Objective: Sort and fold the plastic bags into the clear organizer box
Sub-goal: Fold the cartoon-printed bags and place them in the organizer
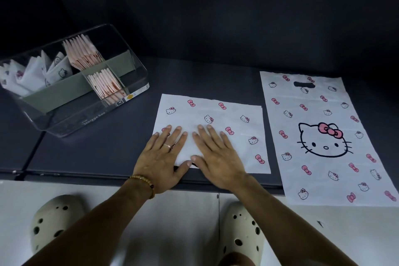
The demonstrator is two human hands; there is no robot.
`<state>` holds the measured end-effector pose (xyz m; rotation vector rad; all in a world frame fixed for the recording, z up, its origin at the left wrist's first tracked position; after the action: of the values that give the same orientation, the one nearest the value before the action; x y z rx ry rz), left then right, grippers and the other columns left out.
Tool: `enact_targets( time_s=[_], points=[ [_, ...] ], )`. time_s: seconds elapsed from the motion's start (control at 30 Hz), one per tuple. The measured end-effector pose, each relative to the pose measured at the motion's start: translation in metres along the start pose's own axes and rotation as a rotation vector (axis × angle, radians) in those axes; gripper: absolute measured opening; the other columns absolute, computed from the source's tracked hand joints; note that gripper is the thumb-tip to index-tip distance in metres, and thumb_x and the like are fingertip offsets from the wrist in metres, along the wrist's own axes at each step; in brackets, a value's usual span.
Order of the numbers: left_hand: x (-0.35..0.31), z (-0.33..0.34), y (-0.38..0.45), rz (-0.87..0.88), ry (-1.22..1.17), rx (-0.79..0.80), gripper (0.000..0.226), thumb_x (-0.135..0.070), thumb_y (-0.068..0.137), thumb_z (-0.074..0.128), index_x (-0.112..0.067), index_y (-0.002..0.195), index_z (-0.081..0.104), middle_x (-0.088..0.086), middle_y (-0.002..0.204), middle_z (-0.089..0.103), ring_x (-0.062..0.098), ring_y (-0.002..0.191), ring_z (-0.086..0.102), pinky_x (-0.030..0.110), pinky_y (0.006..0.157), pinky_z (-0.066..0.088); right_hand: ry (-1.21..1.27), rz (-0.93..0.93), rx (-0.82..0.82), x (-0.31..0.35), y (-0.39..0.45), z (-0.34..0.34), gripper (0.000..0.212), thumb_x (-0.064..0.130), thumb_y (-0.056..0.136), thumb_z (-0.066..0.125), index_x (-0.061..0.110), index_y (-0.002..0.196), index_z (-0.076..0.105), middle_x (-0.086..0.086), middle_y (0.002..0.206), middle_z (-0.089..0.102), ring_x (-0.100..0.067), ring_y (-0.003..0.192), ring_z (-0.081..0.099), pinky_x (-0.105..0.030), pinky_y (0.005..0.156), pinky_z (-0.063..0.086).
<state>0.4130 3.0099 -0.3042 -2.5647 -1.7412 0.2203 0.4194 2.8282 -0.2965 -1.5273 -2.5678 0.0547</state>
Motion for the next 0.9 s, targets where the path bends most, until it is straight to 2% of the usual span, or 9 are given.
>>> enact_targets(
  time_s=[0.13,0.27,0.47,0.53,0.6,0.63,0.73,0.8,0.9],
  points=[
    [0.002,0.001,0.001,0.002,0.009,0.006,0.074,-0.069,0.085,-0.001,-0.029,0.146,-0.017,-0.003,0.158,-0.010,0.020,0.146,-0.012,0.039,0.118,-0.007,-0.061,0.005,0.023,-0.029,-0.021,-0.002,0.071,0.061,0.096,0.019,0.018,0.153,0.020,-0.002,0.161,0.010,-0.021,0.148,0.006,-0.046,0.120,0.011],
    [0.002,-0.002,0.001,0.016,-0.008,0.023,0.071,-0.068,0.084,-0.004,-0.034,0.146,-0.014,-0.002,0.159,-0.007,0.023,0.146,-0.009,0.041,0.119,-0.003,-0.109,0.005,0.092,-0.064,-0.055,-0.009,0.064,0.054,0.099,0.010,0.020,0.154,0.010,-0.002,0.161,0.003,-0.020,0.149,-0.002,-0.043,0.120,0.010],
    [0.002,-0.005,0.002,0.034,-0.024,0.022,0.060,-0.062,0.092,0.020,-0.043,0.148,0.010,0.001,0.160,0.001,0.025,0.146,-0.005,0.043,0.118,0.000,0.013,0.103,0.100,-0.090,-0.094,-0.020,0.057,0.046,0.101,0.010,0.023,0.153,0.006,0.002,0.161,-0.003,-0.015,0.148,-0.005,-0.033,0.121,0.004],
    [0.001,-0.005,0.003,0.034,-0.032,0.018,0.059,-0.061,0.092,0.025,-0.043,0.147,0.015,0.002,0.160,0.004,0.025,0.146,-0.003,0.043,0.117,0.000,0.028,0.120,0.025,-0.086,-0.094,-0.025,0.054,0.039,0.101,0.034,0.017,0.151,0.028,-0.004,0.160,0.017,-0.021,0.148,0.013,-0.034,0.119,0.012],
    [0.002,-0.005,0.003,0.036,-0.034,0.021,0.058,-0.061,0.092,0.025,-0.043,0.147,0.016,0.002,0.160,0.005,0.025,0.146,-0.003,0.043,0.117,0.000,0.034,0.095,-0.084,-0.076,-0.089,-0.030,0.049,0.036,0.091,0.061,0.013,0.134,0.054,-0.011,0.146,0.044,-0.028,0.135,0.041,-0.040,0.112,0.032],
    [0.002,-0.006,0.003,0.034,-0.032,0.025,0.059,-0.062,0.090,0.022,-0.044,0.147,0.017,0.002,0.160,0.005,0.025,0.146,-0.002,0.043,0.117,0.001,0.033,0.067,-0.109,-0.069,-0.086,-0.031,0.045,0.035,0.086,0.067,0.013,0.124,0.060,-0.011,0.138,0.052,-0.029,0.127,0.049,-0.042,0.105,0.042],
    [0.002,-0.009,0.003,0.032,-0.028,0.044,0.071,-0.074,0.082,0.014,-0.045,0.146,0.015,0.001,0.159,0.005,0.025,0.146,-0.002,0.043,0.118,0.004,-0.019,0.000,-0.135,-0.058,-0.080,-0.032,0.022,0.026,0.089,0.065,0.010,0.105,0.066,-0.013,0.124,0.060,-0.030,0.114,0.057,-0.040,0.086,0.055],
    [0.003,-0.011,0.003,0.034,-0.035,0.072,0.078,-0.080,0.077,0.020,-0.046,0.146,0.013,0.001,0.159,0.004,0.025,0.146,-0.002,0.044,0.117,0.006,-0.071,0.000,-0.170,-0.056,-0.076,-0.033,0.012,0.017,0.089,0.064,0.008,0.097,0.067,-0.014,0.117,0.063,-0.032,0.107,0.061,-0.039,0.079,0.057],
    [0.006,-0.016,0.004,0.051,-0.007,0.079,0.068,-0.069,0.085,0.032,-0.048,0.146,0.012,0.000,0.159,0.006,0.024,0.145,0.002,0.042,0.115,0.013,0.009,0.057,-0.249,-0.055,-0.070,-0.038,0.004,0.009,0.088,0.063,0.006,0.091,0.065,-0.009,0.095,0.067,-0.033,0.087,0.064,-0.039,0.066,0.057]
  ],
)
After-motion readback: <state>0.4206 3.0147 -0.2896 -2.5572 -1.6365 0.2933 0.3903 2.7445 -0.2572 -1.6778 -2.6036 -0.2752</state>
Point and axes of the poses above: each hand's wrist, its own y-axis towards the middle knuckle, its own z-axis out of the palm, x = y × z, the point moved 2 cm from there along y, towards the middle knuckle
